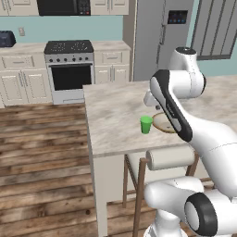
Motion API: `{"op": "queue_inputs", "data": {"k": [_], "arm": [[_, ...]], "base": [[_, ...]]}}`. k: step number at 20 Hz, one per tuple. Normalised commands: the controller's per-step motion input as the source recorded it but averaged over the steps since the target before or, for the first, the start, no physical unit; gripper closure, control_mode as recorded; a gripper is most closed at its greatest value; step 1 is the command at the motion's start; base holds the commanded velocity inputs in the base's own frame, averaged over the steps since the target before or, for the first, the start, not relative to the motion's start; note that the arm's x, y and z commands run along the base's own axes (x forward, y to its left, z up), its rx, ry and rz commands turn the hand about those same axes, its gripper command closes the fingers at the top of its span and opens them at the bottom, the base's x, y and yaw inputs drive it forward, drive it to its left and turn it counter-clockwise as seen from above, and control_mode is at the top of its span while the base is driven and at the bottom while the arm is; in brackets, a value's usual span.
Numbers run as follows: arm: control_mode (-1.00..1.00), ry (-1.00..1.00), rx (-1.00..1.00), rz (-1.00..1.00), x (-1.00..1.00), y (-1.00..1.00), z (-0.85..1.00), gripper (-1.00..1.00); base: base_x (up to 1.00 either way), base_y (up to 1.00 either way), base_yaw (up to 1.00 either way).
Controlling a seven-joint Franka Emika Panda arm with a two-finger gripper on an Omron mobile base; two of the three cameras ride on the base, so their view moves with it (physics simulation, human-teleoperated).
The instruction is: Place the cup inside the bowl on the dining table and move the bowl to any counter.
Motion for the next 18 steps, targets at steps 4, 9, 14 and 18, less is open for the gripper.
{"op": "queue_inputs", "data": {"k": [4, 9, 14, 18], "arm": [[-1.0, 0.0, 0.0, 0.0, 0.04, 0.01, 0.0, -1.0], [-1.0, 0.0, 0.0, 0.0, 0.01, 0.0, 0.0, -1.0], [-1.0, 0.0, 0.0, 0.0, 0.25, 0.0, -0.04, -1.0], [-1.0, 0.0, 0.0, 0.0, 0.42, 0.0, -0.14, -1.0]], "base": [[0.0, 0.0, 0.0], [0.0, 0.0, 0.0], [0.0, 0.0, 0.0], [0.0, 0.0, 0.0]]}}
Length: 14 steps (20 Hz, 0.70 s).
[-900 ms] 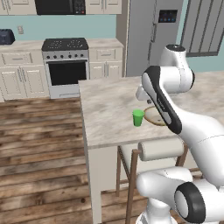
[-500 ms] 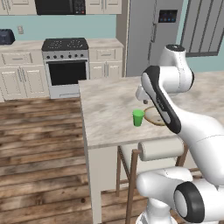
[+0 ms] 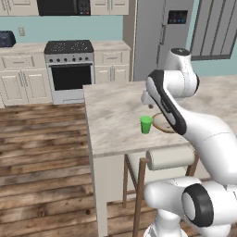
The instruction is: Place the cup inside the bowl on the dining table and move the bowl to any counter.
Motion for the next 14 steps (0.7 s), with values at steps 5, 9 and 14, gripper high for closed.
{"op": "queue_inputs", "data": {"k": [5, 9, 14], "arm": [[-1.0, 0.0, 0.0, 0.0, 0.21, 0.0, -0.12, -1.0], [-1.0, 0.0, 0.0, 0.0, 0.14, 0.0, -0.25, -1.0], [-1.0, 0.0, 0.0, 0.0, 0.09, 0.0, -0.28, -1.0]], "base": [[0.0, 0.0, 0.0], [0.0, 0.0, 0.0], [0.0, 0.0, 0.0]]}}
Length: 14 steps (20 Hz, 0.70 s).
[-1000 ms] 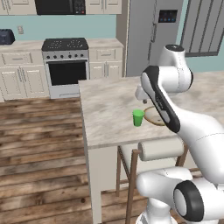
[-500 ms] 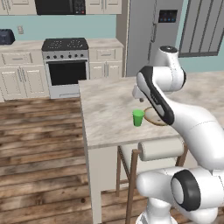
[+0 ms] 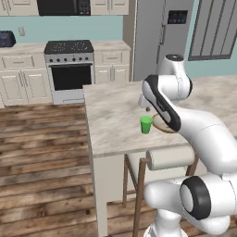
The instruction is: Place the cup inside the bowl on the dining table and move the bowl to any counter.
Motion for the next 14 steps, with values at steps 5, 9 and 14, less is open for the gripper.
{"op": "queue_inputs", "data": {"k": [5, 9, 14], "arm": [[-1.0, 0.0, 0.0, 0.0, 0.12, 0.0, -0.23, -1.0], [-1.0, 0.0, 0.0, 0.0, 0.15, 0.0, -0.19, -1.0], [-1.0, 0.0, 0.0, 0.0, 0.27, 0.0, -0.13, -1.0]], "base": [[0.0, 0.0, 0.0], [0.0, 0.0, 0.0], [0.0, 0.0, 0.0]]}}
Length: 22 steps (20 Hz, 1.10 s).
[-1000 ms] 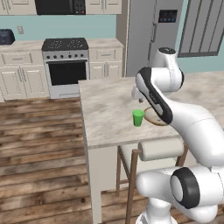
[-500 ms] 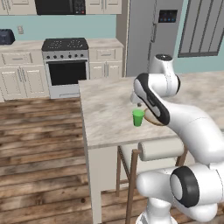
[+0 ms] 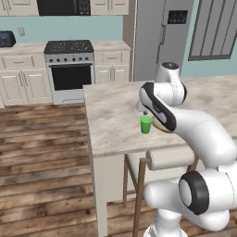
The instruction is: Place the cup inside the bowl on the dining table and move the bowl to any counter.
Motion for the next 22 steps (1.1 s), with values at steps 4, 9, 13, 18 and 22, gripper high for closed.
{"op": "queue_inputs", "data": {"k": [4, 9, 13, 18, 22], "arm": [[-1.0, 0.0, 0.0, 0.0, 0.47, 0.0, -0.05, -1.0], [-1.0, 0.0, 0.0, 0.0, 0.42, 0.0, -0.04, -1.0], [-1.0, 0.0, 0.0, 0.0, 0.27, 0.0, -0.03, -1.0], [-1.0, 0.0, 0.0, 0.0, 0.21, 0.0, -0.02, -1.0], [-1.0, 0.0, 0.0, 0.0, 0.11, 0.0, 0.0, -1.0]], "base": [[0.0, 0.0, 0.0], [0.0, 0.0, 0.0], [0.0, 0.0, 0.0], [0.0, 0.0, 0.0], [0.0, 0.0, 0.0]]}}
